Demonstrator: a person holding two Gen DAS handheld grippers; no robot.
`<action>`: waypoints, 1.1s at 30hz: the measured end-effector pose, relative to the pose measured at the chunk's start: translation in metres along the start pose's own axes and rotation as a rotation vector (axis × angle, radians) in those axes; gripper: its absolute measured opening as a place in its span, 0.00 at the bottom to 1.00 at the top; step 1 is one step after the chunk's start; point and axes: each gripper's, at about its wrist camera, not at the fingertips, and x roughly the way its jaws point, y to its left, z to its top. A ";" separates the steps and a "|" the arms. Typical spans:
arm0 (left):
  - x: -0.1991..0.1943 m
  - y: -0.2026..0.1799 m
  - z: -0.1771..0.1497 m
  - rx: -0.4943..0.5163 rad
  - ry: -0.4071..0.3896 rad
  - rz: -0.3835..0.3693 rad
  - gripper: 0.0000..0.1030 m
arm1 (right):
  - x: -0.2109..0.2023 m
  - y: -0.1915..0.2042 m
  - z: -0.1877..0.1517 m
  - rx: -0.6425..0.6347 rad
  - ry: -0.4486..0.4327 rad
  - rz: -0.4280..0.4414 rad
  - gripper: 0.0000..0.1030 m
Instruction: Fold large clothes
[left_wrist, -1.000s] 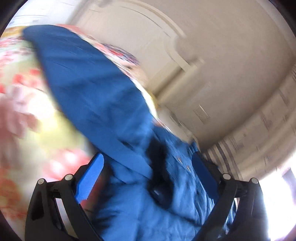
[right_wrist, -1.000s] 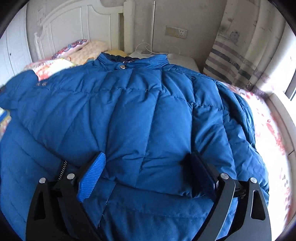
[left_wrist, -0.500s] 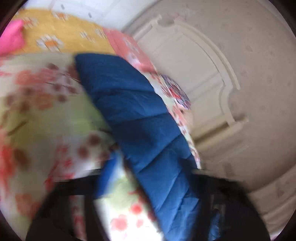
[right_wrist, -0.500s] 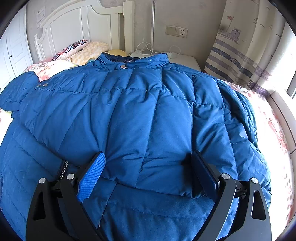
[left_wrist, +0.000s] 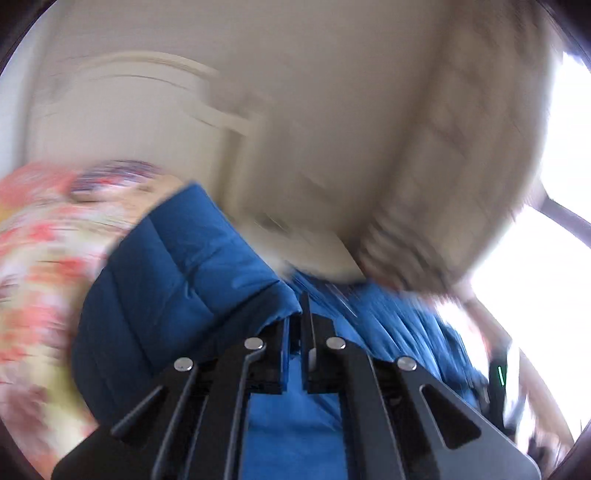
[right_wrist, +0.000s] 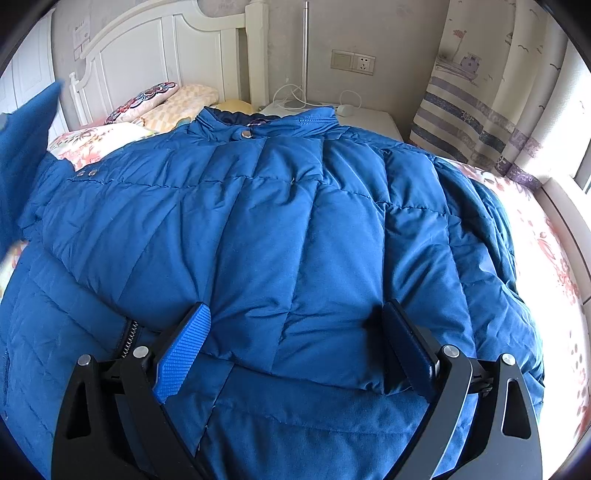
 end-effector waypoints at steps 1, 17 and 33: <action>0.019 -0.026 -0.015 0.074 0.077 -0.020 0.04 | 0.000 0.000 0.000 0.002 0.000 0.002 0.87; -0.037 -0.042 -0.061 0.028 0.020 -0.174 0.84 | 0.000 -0.001 -0.001 0.008 0.001 0.011 0.88; -0.010 0.085 -0.077 -0.622 0.024 -0.120 0.30 | 0.000 0.001 0.000 0.000 0.004 0.001 0.88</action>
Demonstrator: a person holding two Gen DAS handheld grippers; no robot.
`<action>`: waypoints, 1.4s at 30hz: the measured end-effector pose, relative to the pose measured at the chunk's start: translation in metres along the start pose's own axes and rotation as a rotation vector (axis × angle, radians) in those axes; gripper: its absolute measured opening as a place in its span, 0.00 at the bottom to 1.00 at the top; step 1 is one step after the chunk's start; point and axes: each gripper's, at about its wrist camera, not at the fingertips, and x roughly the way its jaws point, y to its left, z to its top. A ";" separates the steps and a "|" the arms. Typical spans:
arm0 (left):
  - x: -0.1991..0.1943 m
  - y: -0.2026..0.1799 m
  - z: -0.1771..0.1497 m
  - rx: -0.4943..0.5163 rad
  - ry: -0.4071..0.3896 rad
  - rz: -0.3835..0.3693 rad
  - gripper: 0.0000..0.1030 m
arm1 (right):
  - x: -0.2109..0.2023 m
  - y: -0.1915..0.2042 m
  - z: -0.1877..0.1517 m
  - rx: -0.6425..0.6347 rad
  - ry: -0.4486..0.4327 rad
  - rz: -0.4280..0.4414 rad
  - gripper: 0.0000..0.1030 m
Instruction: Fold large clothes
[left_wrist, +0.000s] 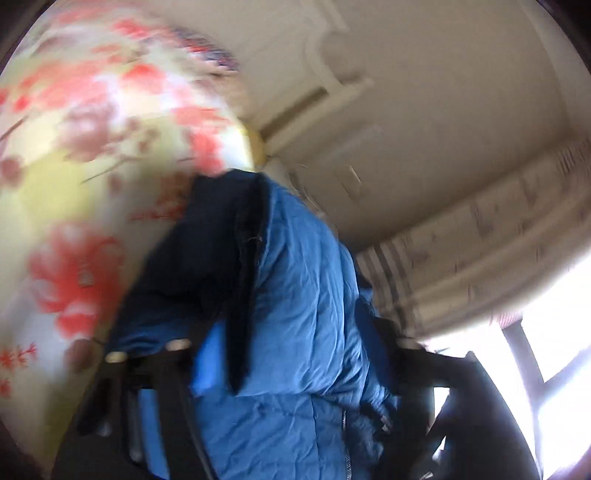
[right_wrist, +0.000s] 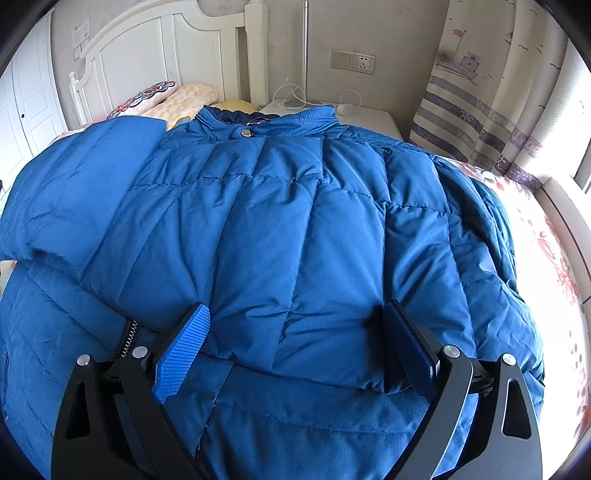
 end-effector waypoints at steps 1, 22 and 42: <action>0.002 -0.010 -0.005 0.052 0.021 -0.070 0.19 | 0.000 0.000 0.000 0.000 0.000 0.000 0.88; -0.007 0.037 -0.012 -0.004 -0.076 0.102 0.96 | -0.065 0.159 -0.025 -0.686 -0.346 -0.141 0.89; -0.001 0.033 -0.008 0.004 -0.062 0.131 0.97 | -0.077 -0.095 0.017 0.558 -0.367 0.414 0.24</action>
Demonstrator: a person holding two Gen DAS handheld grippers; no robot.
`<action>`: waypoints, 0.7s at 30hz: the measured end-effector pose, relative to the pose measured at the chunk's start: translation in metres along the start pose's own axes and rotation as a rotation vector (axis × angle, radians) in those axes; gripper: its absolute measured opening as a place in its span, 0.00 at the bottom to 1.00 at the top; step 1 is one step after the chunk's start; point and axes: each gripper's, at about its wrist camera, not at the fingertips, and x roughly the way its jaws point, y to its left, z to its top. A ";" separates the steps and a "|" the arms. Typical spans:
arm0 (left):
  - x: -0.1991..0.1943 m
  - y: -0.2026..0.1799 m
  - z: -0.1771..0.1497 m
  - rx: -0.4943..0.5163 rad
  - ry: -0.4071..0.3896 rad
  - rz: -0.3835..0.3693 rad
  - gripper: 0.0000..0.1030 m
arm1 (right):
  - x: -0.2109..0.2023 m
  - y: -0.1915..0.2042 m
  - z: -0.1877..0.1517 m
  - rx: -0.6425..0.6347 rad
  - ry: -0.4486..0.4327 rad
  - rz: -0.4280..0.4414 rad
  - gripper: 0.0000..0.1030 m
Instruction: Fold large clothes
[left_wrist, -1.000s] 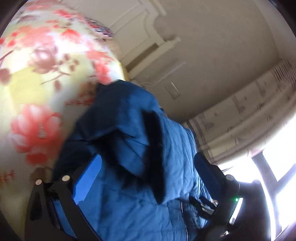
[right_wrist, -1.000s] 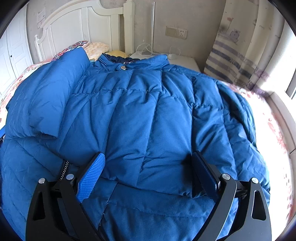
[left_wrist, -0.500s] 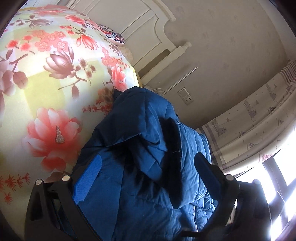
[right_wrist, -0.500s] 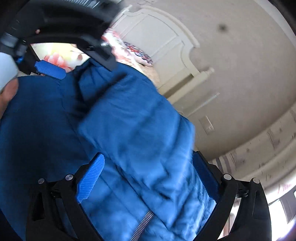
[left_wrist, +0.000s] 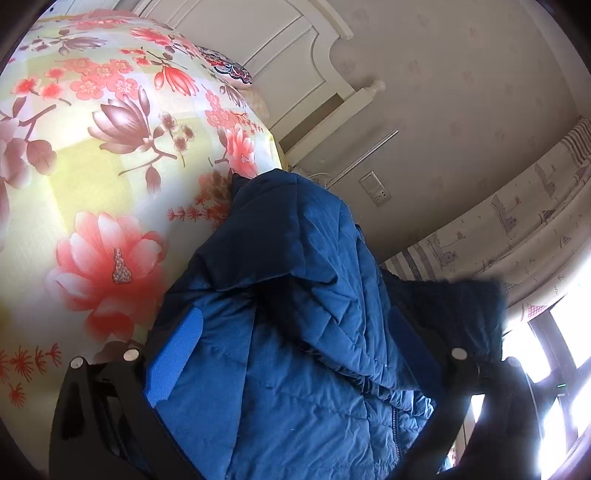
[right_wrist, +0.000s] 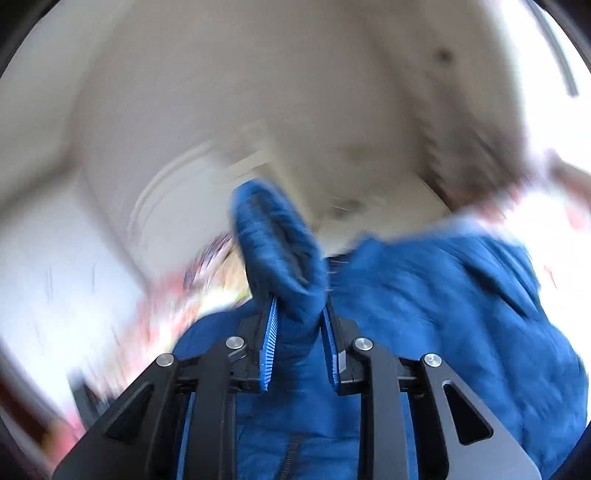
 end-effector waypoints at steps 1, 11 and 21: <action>0.000 -0.001 0.000 0.007 0.001 0.004 0.97 | 0.001 -0.024 0.005 0.068 0.025 -0.020 0.25; 0.001 -0.002 -0.001 0.028 0.006 0.022 0.97 | 0.021 -0.085 -0.012 0.186 0.140 -0.005 0.66; 0.001 -0.004 -0.002 0.045 0.005 0.036 0.97 | 0.008 -0.042 -0.021 -0.045 0.029 -0.034 0.19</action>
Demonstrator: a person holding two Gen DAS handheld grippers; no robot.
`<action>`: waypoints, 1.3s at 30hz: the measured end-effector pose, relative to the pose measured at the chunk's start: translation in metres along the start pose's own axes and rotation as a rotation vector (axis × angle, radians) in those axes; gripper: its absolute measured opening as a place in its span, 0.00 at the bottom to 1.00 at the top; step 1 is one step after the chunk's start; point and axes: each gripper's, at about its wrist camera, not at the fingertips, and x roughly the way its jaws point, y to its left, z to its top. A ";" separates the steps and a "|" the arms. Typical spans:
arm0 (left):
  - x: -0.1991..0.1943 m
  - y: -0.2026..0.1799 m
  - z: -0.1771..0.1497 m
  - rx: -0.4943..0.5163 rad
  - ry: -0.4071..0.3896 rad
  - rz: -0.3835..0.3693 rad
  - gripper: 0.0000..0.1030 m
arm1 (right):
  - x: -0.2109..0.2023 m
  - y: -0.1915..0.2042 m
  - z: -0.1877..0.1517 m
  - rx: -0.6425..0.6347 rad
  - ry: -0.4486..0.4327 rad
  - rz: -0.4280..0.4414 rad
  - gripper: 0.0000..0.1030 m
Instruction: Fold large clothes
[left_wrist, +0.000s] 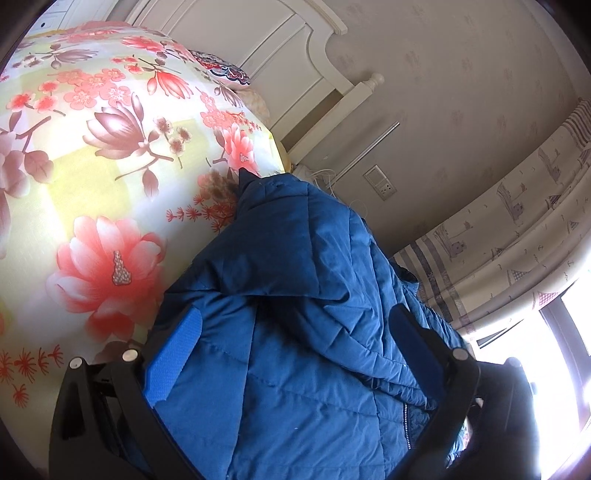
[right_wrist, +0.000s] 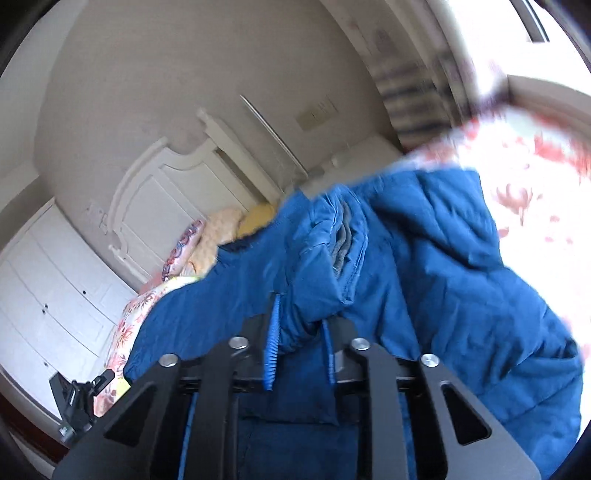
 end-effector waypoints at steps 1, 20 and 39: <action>0.000 0.000 0.000 0.000 0.000 0.000 0.97 | -0.006 0.004 -0.001 -0.008 -0.024 0.005 0.19; 0.002 -0.001 0.001 0.014 0.004 0.014 0.97 | -0.071 0.020 0.015 -0.019 -0.266 -0.287 0.46; -0.013 -0.038 0.014 0.144 -0.078 0.108 0.97 | 0.077 0.053 -0.010 -0.433 0.201 -0.400 0.80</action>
